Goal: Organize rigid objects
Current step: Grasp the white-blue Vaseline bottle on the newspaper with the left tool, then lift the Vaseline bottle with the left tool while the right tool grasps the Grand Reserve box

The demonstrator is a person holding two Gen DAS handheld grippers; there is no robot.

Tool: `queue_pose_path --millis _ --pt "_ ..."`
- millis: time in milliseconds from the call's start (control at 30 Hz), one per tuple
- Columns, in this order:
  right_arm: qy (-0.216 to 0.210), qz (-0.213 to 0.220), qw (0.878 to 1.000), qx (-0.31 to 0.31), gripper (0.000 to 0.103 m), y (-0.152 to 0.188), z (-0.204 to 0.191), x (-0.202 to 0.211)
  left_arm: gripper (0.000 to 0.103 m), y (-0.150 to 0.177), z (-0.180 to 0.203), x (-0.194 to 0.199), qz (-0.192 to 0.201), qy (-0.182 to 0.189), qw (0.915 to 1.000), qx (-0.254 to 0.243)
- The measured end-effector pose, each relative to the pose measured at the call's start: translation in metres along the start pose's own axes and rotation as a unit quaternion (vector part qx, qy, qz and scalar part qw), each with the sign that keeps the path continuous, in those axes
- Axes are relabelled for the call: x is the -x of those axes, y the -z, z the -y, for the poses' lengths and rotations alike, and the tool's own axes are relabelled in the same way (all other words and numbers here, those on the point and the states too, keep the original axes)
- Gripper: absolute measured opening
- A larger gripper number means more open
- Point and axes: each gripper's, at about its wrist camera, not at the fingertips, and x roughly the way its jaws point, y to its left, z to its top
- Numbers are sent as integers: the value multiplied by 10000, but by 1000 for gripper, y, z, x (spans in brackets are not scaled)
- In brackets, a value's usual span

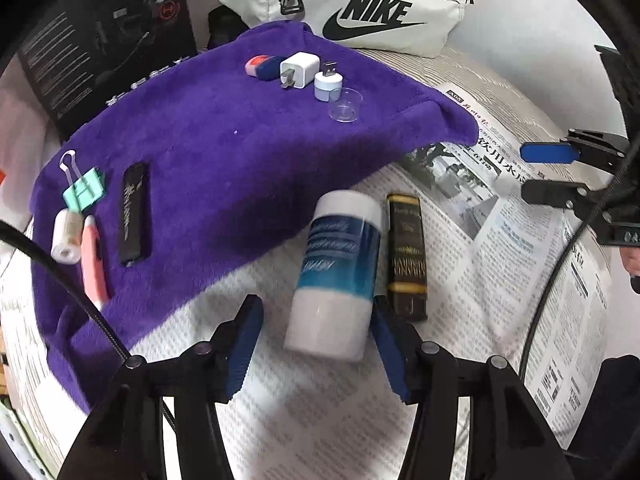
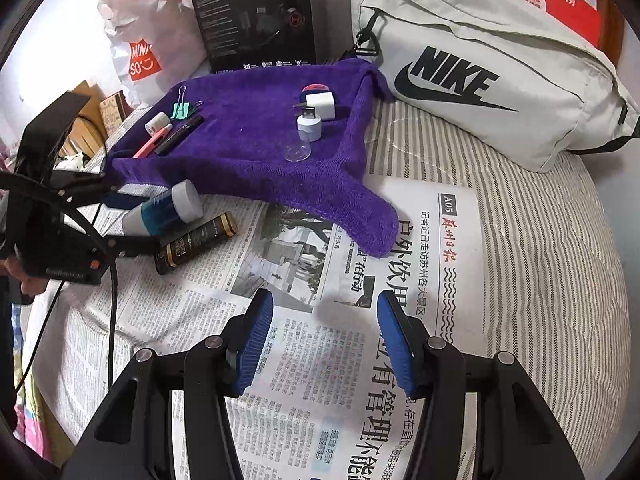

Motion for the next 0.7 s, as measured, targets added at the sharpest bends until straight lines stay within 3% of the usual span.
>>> queue_pose_path --millis 133,167,200,233,533,700 --pt "-10 -26 10000 -12 54 0 1 -1 53 -12 6 -7 -28 -55 9998 -190" --pt "-16 -32 10000 -11 54 0 1 -1 49 -15 7 -8 -35 -74 9998 -180" --pt "-21 -40 10000 -2 54 0 1 -2 36 -17 8 -8 -17 -57 9998 -168" --pt "-23 -44 10000 8 54 0 0 -2 35 -19 8 -7 -9 -48 9999 -119" --pt "-103 -97 9998 162 54 -3 -11 -7 35 -14 10 -5 82 -152 9997 167" --pt "-293 -131 9993 214 54 -7 -24 -13 35 14 -3 8 108 -257 9980 568"
